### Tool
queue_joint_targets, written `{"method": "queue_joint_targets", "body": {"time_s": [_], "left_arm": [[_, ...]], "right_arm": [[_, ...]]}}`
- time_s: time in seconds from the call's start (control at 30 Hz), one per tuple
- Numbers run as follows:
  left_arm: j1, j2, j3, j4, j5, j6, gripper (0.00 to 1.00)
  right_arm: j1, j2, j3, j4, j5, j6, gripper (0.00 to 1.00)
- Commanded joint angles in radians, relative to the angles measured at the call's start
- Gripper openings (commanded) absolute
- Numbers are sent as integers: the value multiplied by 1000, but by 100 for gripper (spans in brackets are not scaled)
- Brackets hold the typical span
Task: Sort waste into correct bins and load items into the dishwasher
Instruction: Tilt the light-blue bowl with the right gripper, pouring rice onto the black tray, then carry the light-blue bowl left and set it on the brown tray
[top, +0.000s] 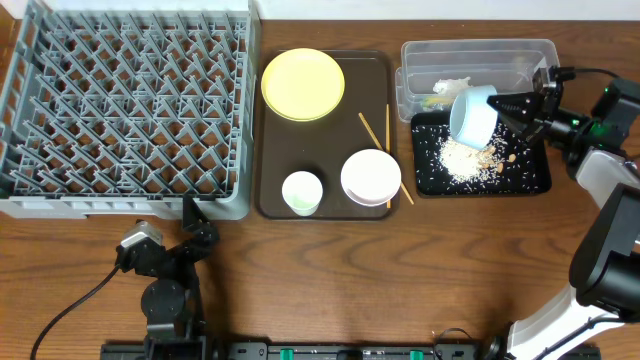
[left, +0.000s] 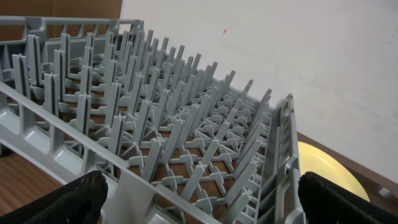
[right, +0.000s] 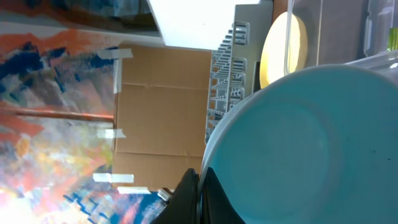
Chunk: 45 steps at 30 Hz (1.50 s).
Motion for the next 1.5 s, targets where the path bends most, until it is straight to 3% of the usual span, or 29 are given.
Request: {"method": "queue_joint_targets", "body": {"time_s": [0.0, 0.57, 1.1, 1.47], "left_arm": [[-4, 0, -18, -38, -26, 18, 100], [-4, 0, -18, -38, -26, 18, 100], [-4, 0, -18, -37, -26, 18, 100], [-4, 0, -18, -37, -26, 18, 100]], "right_arm": [[-5, -29, 3, 16, -23, 63, 1], [8, -29, 3, 37, -3, 32, 1], [142, -35, 3, 41, 47, 10, 1], [373, -70, 3, 302, 76, 92, 1]]}}
